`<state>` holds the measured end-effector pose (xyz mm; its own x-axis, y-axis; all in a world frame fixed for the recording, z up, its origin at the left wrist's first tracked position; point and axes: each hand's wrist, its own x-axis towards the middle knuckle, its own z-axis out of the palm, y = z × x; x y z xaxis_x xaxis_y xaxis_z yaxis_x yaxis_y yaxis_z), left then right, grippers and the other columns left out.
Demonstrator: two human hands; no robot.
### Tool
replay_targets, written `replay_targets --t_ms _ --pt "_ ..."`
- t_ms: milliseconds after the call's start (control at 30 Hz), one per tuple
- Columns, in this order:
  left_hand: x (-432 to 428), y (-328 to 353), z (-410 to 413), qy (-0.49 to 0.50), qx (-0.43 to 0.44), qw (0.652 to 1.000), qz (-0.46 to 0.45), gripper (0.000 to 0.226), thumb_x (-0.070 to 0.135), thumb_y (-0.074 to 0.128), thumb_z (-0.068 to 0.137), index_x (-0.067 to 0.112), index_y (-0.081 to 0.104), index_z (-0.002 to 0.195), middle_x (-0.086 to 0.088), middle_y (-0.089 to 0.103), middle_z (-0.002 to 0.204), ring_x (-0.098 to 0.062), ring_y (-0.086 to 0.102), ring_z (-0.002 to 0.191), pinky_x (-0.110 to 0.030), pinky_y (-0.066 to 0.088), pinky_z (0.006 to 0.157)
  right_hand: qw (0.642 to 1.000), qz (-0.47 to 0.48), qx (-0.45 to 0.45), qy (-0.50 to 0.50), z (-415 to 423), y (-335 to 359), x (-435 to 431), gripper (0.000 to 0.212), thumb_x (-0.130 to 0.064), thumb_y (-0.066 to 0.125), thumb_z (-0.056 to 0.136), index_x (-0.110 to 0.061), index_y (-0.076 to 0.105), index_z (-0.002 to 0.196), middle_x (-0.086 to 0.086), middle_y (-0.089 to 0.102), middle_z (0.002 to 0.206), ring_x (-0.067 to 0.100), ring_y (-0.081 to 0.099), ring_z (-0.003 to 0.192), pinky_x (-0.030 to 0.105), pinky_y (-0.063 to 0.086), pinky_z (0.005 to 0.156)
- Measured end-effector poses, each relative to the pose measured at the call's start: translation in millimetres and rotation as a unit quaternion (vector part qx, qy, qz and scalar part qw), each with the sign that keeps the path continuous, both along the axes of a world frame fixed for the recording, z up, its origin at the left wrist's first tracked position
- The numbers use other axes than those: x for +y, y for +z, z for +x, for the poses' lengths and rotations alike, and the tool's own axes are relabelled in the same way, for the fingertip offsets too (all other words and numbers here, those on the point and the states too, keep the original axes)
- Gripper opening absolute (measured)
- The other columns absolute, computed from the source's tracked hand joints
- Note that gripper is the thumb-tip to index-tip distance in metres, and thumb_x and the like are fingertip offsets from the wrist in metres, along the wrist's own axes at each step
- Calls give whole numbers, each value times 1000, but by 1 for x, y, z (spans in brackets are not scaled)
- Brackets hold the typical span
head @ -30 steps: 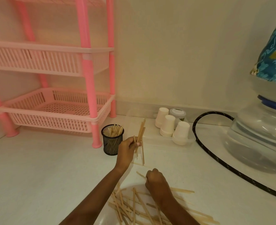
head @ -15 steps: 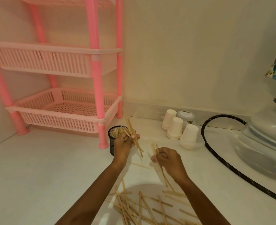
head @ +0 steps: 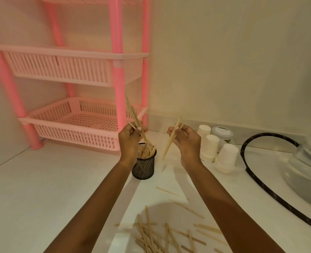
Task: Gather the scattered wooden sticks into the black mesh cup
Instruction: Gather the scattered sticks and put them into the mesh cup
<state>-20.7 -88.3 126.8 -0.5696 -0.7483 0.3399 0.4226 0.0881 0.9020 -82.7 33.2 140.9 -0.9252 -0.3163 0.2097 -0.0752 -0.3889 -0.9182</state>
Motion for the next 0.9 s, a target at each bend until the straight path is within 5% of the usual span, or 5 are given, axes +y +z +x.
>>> replay_targets --t_ms 200,433,600,700,900 --pt "-14 -14 -7 83 -51 990 -106 14 0 47 92 2 60 95 -16 64 91 -31 62 92 -40 50 86 999 -11 27 -31 1 -7 -43 14 2 43 93 4 54 101 28 63 100 29 61 87 44 47 92" --pt "-18 -55 -10 108 -128 970 -178 15 -3 46 91 -1 61 90 -6 60 75 -15 52 67 -3 39 58 994 77 62 -56 6 -56 -70 15 -7 47 92 -1 59 100 16 70 99 8 64 79 10 49 70" --pt "-17 -71 -7 143 -153 960 -183 20 -5 47 90 4 65 93 1 61 76 1 52 65 2 38 59 984 144 92 -43 10 -86 -73 12 -12 49 93 -5 58 95 15 68 93 24 63 86 34 50 78" --pt "-16 -79 -7 153 -161 961 -163 20 -5 48 89 2 66 96 0 64 83 -7 56 69 5 38 62 972 192 123 -51 9 -96 -74 11 -16 51 92 -8 58 94 13 62 97 14 56 87 18 45 76" --pt "-17 -82 -6 149 -172 962 -154 19 -2 50 89 0 68 96 -18 68 98 -31 58 96 -33 46 84 951 248 177 -61 7 -101 -70 14 -16 52 91 -11 59 103 2 52 105 1 48 96 -2 35 74"
